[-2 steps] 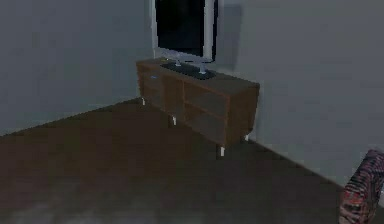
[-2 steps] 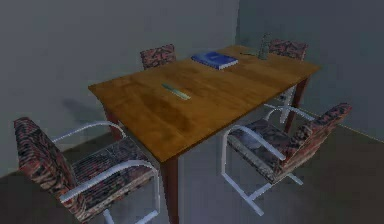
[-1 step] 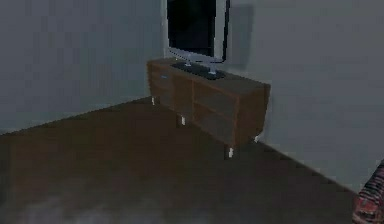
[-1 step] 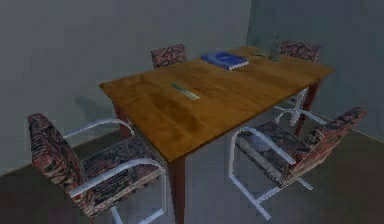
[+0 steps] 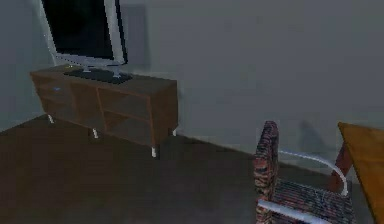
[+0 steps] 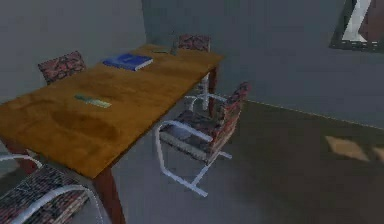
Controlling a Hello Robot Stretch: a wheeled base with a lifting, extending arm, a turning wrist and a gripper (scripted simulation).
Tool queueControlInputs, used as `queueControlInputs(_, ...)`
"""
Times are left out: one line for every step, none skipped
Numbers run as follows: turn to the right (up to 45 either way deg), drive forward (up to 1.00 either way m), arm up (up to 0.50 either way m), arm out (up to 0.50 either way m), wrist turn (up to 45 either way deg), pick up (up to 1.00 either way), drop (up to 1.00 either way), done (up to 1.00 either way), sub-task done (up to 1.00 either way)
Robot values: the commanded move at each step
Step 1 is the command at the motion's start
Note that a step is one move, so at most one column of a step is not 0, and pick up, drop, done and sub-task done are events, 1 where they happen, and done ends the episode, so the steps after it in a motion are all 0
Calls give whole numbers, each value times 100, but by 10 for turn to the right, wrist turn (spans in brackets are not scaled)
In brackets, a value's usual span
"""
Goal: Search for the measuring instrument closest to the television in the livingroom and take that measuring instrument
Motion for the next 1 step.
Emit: queueControlInputs(0, 75, 0, 0, 0, 0, 0, 0, 0)
